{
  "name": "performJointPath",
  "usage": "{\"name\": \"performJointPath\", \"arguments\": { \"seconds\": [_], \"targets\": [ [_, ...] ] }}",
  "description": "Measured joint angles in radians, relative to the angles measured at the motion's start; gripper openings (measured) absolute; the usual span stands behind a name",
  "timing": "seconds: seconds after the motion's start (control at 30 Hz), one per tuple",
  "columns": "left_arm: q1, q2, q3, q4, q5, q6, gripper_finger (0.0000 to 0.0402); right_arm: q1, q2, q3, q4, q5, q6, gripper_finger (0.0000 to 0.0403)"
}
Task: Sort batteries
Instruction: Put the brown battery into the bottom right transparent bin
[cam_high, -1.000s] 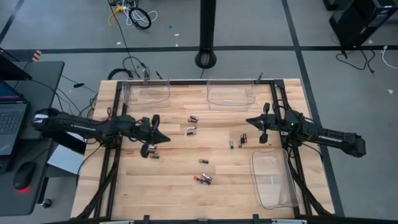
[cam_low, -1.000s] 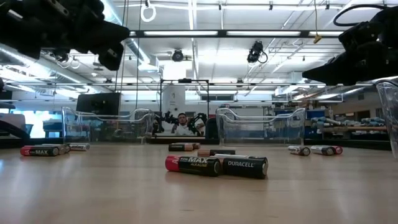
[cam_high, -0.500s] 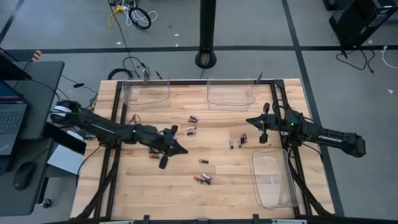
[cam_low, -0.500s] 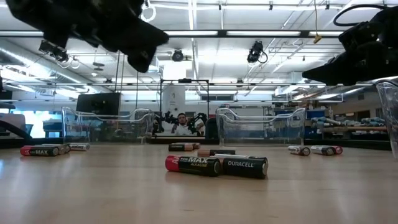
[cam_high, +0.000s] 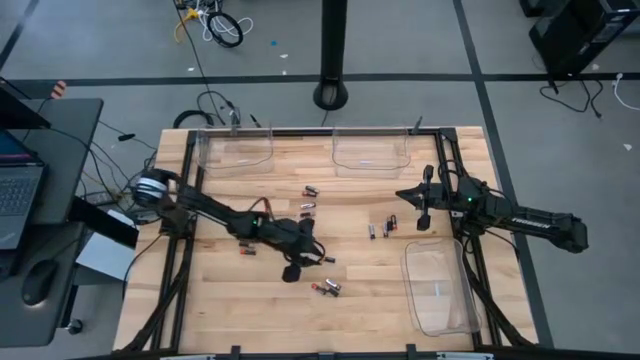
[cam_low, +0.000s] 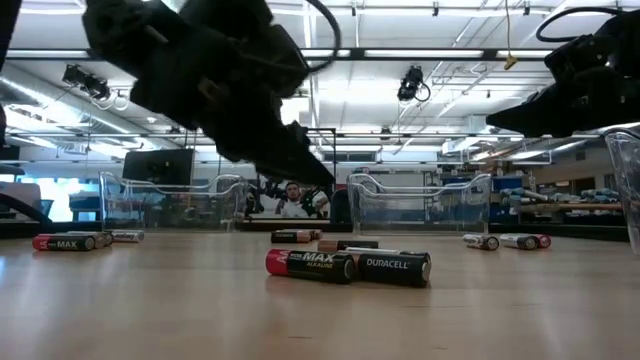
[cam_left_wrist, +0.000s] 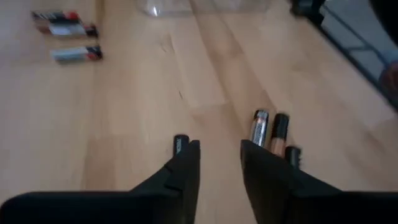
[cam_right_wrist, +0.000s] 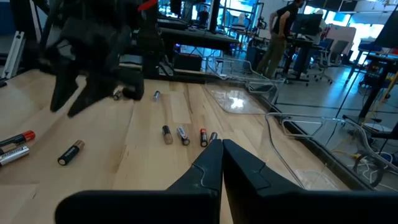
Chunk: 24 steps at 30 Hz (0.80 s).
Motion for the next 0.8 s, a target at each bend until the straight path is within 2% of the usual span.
{"name": "performJointPath", "arguments": {
  "seconds": [0.23, 0.47, 0.57, 0.8],
  "targets": [
    [0.001, 0.114, 0.088, -0.038, -0.025, 0.013, 0.0171, 0.000, 0.000, 0.000, 0.006, 0.000, 0.000, 0.0022],
    [0.001, 0.140, 0.155, -0.220, -0.094, 0.014, 0.0173, 0.000, 0.000, 0.000, 0.008, 0.000, 0.000, 0.0022],
    [0.001, 0.140, 0.156, -0.241, -0.131, 0.014, 0.0173, 0.000, 0.000, 0.000, 0.008, 0.000, 0.000, 0.0022],
    [0.002, 0.140, 0.157, -0.267, -0.130, 0.014, 0.0173, 0.000, 0.000, 0.000, 0.008, 0.000, 0.000, 0.0022]
  ]
}}
